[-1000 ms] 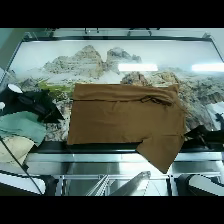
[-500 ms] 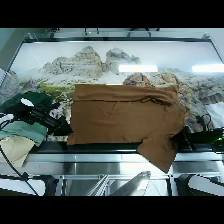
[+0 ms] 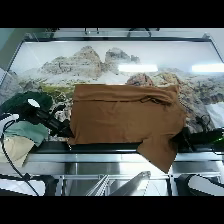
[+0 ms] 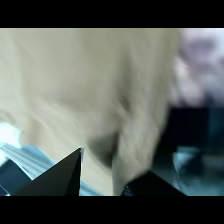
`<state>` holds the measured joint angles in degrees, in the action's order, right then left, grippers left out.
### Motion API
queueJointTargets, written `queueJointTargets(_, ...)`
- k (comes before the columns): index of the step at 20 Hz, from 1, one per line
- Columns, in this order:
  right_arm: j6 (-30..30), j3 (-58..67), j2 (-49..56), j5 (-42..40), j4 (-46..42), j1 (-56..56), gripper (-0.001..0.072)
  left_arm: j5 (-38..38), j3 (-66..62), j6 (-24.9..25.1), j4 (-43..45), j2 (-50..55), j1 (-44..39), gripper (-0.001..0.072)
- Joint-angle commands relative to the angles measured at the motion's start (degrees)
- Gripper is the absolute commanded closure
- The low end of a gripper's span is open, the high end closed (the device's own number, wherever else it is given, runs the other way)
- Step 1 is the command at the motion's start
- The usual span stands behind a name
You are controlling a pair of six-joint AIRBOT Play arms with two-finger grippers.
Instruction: Fold the shirts.
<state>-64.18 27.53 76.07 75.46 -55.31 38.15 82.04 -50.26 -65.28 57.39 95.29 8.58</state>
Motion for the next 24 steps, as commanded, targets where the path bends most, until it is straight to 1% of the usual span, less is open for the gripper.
queueJointTargets(1,-5.68,-1.51,-3.67,2.56,-8.55,-0.02,0.039,-8.07,-0.13,1.38,-0.5,-0.04,-1.53,0.0682)
queueJointTargets(3,-10.16,-2.1,-6.86,3.45,-13.46,0.33,0.039,-8.09,-0.13,1.44,-0.5,-0.04,-1.53,0.0681)
queueJointTargets(4,-10.88,-2.45,-8.22,3.02,-13.55,0.7,0.039,-8.09,-0.13,1.95,-0.5,-0.04,-1.53,0.0682)
queueJointTargets(6,-9.75,-2.84,-9.2,1.38,-8.0,0.81,0.039,-8.13,-0.13,2.29,-0.52,-0.04,-1.53,0.0682)
queueJointTargets(8,-5.84,-3.96,-8.74,-0.68,0.61,0.79,0.0391,-8.15,-0.13,2.32,-0.55,-0.04,-1.53,0.0681)
queueJointTargets(9,-4.28,-4.66,-8.28,-1.79,3.17,0.79,0.0393,-8.17,-0.13,2.32,-0.55,-0.04,-1.53,0.0682)
queueJointTargets(10,-3.58,-5.31,-7.96,-2.56,4.24,0.79,0.0431,-8.17,-0.13,2.29,-0.55,-0.04,-1.53,0.0681)
queueJointTargets(11,-2.03,-5.7,-7.72,-2.4,5.38,0.79,0.0596,-8.15,-0.13,2.32,-0.52,-0.04,-1.51,0.0681)
queueJointTargets(12,-0.92,-5.6,-7.74,-1.31,6.38,0.81,0.0665,-8.02,-0.2,2.32,-0.52,-0.07,-1.42,0.068)
queueJointTargets(13,0.66,-5.01,-7.74,1.22,7.52,0.83,0.0684,-6.93,-0.87,2.51,-0.42,-0.07,-1.16,0.068)
queueJointTargets(15,0.83,-1.64,-7.76,7.72,10.71,0.83,0.0684,-2.99,-3.39,3.37,-1.14,-0.61,0.31,0.0679)
queueJointTargets(16,0.85,0.87,-7.89,11.47,13.77,0.83,0.0685,-0.57,-4.81,4.28,-3.45,-1.53,1.86,0.068)
queueJointTargets(17,1.16,3.93,-8.2,14.82,18.6,0.81,0.0684,1.57,-6.21,5.51,-7.39,-2.6,3.93,0.068)
queueJointTargets(19,1.44,9.64,-8.66,17.0,31.45,0.68,0.0684,5.46,-8.55,8.59,-18.1,-4.46,8.35,0.0679)
queueJointTargets(20,1.46,12.09,-8.46,16.46,36.15,0.24,0.0684,6.34,-9.73,9.84,-23.17,-5.16,10.54,0.0679)
queueJointTargets(21,1.42,14.67,-7.78,14.43,38.53,-0.81,0.0684,6.34,-11.28,9.84,-25.7,-5.35,12.24,0.0679)
queueJointTargets(24,1.49,21.84,-1.7,4.52,39.41,-6.93,0.0684,4.59,-17.0,9.05,-26.08,-3.8,13.51,0.0679)
